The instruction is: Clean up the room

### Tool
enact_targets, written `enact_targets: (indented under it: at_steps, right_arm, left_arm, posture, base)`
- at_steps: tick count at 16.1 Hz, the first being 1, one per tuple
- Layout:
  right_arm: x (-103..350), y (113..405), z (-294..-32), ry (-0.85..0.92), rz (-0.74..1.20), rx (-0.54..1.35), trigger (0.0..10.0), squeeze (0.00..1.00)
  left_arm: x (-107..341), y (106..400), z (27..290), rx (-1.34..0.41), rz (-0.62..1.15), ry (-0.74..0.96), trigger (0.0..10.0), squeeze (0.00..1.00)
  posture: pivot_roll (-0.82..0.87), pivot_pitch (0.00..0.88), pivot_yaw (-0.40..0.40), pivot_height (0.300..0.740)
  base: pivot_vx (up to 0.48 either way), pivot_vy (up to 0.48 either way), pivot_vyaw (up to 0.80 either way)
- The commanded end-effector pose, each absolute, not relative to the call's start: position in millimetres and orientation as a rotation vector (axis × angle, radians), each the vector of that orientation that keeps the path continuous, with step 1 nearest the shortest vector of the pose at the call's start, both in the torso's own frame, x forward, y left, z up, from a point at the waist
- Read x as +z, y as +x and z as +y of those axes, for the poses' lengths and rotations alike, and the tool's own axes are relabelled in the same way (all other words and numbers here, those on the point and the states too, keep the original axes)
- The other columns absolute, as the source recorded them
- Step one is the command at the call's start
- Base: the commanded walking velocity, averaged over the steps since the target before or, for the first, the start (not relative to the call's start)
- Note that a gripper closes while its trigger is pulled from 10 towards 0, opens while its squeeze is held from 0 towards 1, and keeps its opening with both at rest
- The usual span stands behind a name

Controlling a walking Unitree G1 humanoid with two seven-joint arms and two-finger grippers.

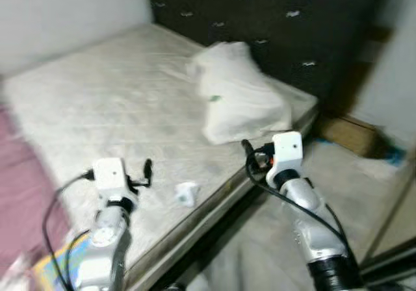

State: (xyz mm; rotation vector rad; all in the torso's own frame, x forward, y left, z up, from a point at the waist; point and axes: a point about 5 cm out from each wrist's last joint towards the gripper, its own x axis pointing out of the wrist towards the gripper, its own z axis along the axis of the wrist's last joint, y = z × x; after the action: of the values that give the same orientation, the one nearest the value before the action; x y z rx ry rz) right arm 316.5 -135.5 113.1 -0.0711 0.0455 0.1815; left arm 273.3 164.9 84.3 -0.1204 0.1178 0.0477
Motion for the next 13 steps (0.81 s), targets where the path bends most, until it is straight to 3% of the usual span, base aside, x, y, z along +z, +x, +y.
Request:
enact_targets:
  at_steps: [1,13]
  right_arm:
    - [115.6,317.9,-135.8,-0.065,0.037,0.176,10.0,0.00]
    - [120.9,320.1,-128.3,-0.037,0.004,0.213,10.0,0.00]
  left_arm:
    - [84.8,272.9,168.4,0.046,0.118,-0.101,10.0,0.00]
    - [86.3,277.2,169.5,0.057,0.105,-0.103,10.0,0.00]
  posture:
    - [0.06,0.099,-0.006,0.740]
    - [0.07,0.085,-0.007,0.740]
  base:
    - [0.000,0.000,0.79]
    - [0.000,0.000,0.79]
